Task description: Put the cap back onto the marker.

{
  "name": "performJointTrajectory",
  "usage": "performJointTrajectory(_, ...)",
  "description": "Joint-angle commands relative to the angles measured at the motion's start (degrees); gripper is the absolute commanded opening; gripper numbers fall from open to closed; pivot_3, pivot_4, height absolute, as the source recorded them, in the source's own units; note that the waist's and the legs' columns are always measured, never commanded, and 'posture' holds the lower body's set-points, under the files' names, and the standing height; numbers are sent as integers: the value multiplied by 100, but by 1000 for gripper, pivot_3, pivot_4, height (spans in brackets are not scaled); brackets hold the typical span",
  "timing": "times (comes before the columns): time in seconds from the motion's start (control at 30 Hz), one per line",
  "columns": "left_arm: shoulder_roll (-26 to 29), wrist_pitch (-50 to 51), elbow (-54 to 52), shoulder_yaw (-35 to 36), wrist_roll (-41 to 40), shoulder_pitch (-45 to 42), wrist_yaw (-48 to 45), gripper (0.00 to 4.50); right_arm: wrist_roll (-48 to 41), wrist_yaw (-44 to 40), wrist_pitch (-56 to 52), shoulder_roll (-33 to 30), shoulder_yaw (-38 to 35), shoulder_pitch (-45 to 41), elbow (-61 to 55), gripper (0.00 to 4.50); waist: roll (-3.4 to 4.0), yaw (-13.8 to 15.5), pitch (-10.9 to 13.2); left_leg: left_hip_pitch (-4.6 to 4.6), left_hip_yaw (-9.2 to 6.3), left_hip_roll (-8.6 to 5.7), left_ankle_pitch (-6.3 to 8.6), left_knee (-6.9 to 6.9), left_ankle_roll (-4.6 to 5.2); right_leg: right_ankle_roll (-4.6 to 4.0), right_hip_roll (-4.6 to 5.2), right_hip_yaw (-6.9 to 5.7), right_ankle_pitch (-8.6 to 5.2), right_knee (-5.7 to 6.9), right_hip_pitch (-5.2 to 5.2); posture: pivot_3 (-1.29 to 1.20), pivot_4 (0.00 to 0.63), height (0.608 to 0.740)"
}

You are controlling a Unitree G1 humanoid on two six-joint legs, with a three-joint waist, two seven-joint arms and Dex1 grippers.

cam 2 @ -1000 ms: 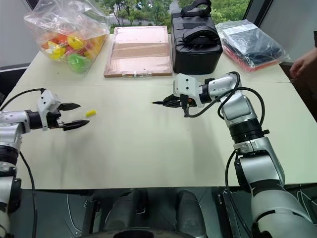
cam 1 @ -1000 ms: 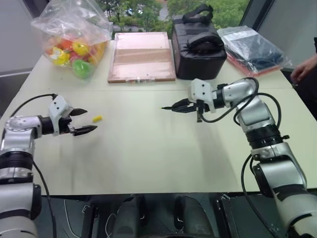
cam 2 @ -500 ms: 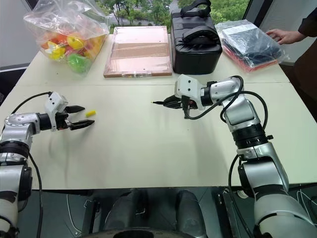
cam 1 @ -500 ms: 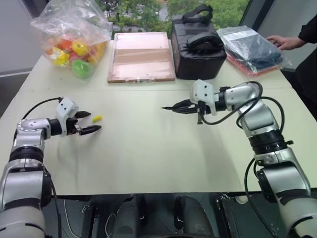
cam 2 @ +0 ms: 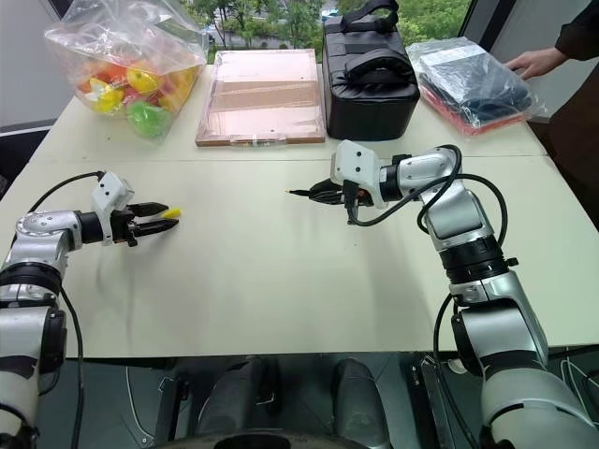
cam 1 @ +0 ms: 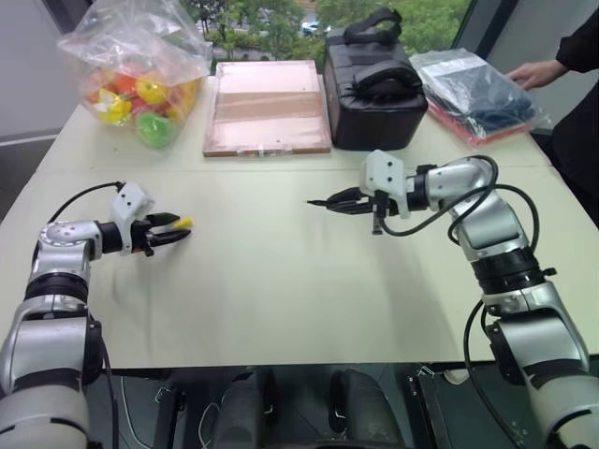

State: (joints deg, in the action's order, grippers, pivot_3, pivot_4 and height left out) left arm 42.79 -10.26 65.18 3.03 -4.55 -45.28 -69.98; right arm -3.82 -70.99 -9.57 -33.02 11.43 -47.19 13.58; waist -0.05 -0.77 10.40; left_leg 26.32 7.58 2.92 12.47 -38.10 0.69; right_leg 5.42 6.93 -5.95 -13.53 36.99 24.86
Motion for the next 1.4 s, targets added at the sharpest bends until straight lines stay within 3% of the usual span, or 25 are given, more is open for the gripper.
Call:
performJointTrajectory(0.03,81,16,102,28,64,-2,-10,552,-149,47,17,-88,-161,-19,-196,0,0,0,0,0,0,0,0,0,0,0,0,0,0,0,0,0,150,740)
performJointTrajectory(0.07,89,20,105,37,65,-1,-13,34,-150,52,19,-90,-160,-20,-188,0,0,0,0,0,0,0,0,0,0,0,0,0,0,0,0,0,150,740)
performJointTrajectory(0.8,90,-33,-35,89,15,-176,-33,34,-116,133,110,-134,-118,-63,12,0,0,-3,0,0,-1,0,0,0,0,0,0,0,0,0,0,0,150,740)
performJointTrajectory(1.07,73,31,-1012,-4,-119,-825,-713,34,-80,-230,376,-444,-89,-533,405,0,-4,9,2,8,-2,0,1,-6,1,0,0,-1,0,0,4,0,150,740)
performJointTrajectory(1.4,-643,215,-2409,-311,-338,-1121,-1092,34,-171,-477,506,-373,-62,-873,555,0,-4,-7,2,8,0,0,0,-5,1,0,0,0,0,1,7,0,150,740)
